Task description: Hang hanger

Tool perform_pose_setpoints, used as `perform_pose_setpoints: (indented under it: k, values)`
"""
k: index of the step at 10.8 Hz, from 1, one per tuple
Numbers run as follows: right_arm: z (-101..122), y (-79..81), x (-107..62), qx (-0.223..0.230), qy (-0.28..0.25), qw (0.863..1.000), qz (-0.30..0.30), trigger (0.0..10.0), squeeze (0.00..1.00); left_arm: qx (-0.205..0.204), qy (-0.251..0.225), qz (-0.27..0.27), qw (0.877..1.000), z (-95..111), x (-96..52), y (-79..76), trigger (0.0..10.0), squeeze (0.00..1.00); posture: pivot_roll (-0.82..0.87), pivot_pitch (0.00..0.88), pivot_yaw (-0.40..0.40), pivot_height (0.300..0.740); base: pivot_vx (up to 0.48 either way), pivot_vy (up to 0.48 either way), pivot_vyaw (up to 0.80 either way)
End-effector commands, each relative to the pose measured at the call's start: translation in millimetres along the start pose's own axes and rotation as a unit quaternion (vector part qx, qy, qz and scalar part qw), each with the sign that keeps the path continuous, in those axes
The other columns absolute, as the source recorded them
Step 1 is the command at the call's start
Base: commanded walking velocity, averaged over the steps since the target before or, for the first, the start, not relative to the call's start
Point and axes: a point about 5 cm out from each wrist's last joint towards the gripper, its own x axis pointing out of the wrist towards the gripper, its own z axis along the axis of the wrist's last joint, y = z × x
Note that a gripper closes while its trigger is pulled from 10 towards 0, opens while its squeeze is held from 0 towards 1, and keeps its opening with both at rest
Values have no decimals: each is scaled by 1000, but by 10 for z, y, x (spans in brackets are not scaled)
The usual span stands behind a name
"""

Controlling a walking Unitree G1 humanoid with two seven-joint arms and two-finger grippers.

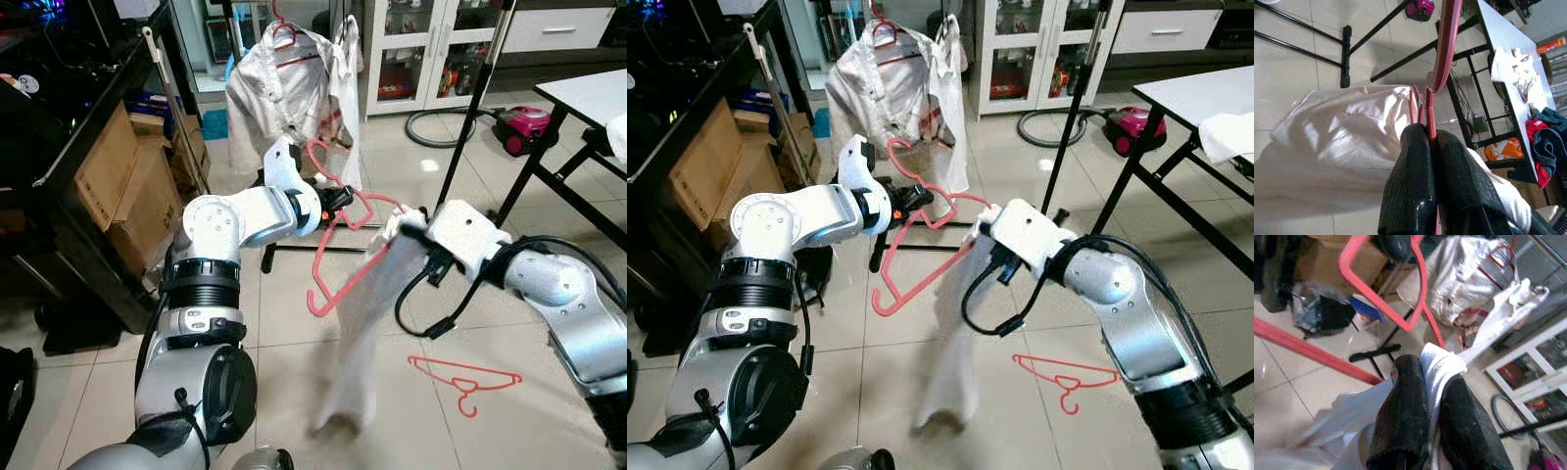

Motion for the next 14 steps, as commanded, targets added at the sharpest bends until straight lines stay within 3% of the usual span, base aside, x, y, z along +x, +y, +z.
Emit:
perform_pose_setpoints:
  k: [1, 3, 4, 6, 7, 8, 11, 12, 13, 14]
  values:
    - [77, -60, 30, -14, -17, 1000, -16, 10000, 0, 13, -4, -7, 1000, 30, -33, -16, 10000, 0, -116, 0, 110, 740, 0, 0, 0]
    - [54, -102, 51, 4, -21, 999, -36, 10000, 0, 30, 8, -20, 999, -1, -56, -30, 10000, 0, -116, 0, 110, 740, 0, 0, 0]
    - [2, -202, 66, 3, -9, 998, -66, 10000, 0, 75, 36, -65, 994, -67, -123, -135, 10000, 0, -116, 0, 110, 740, 0, 0, 0]
    - [-37, -378, 65, -11, 4, 994, -112, 10000, 0, 180, 70, -128, 973, -139, -352, -282, 10000, 0, -112, 0, 107, 740, 0, 0, 0]
    - [-27, -401, 70, -6, 0, 993, -116, 10000, 0, 216, 74, -143, 963, -126, -453, -333, 10000, 0, -102, 0, 101, 740, 0, 0, 0]
    - [-3, -396, 83, 3, -9, 994, -113, 10000, 0, 229, 66, -134, 962, -72, -510, -303, 10000, 0, -102, 0, 101, 740, 0, 0, 0]
    - [52, -408, 87, 11, -29, 994, -101, 10000, 0, 223, 57, -112, 967, -36, -515, -174, 10000, 0, -93, 0, 90, 740, 0, 0, 0]
    - [145, -381, 64, 53, -60, 994, -78, 10000, 0, 204, 35, -85, 975, 8, -470, -105, 10000, 0, -93, 0, 90, 740, 0, 0, 0]
    - [289, -331, -19, 133, -112, 984, -27, 10000, 0, 137, -24, -46, 989, 182, -418, 35, 10000, 0, -93, 0, 90, 740, 0, 0, 0]
    - [284, -344, -56, 152, -115, 982, -16, 10000, 0, 119, -52, -20, 991, 260, -408, 102, 10000, 0, -101, 0, 89, 740, 0, 0, 0]
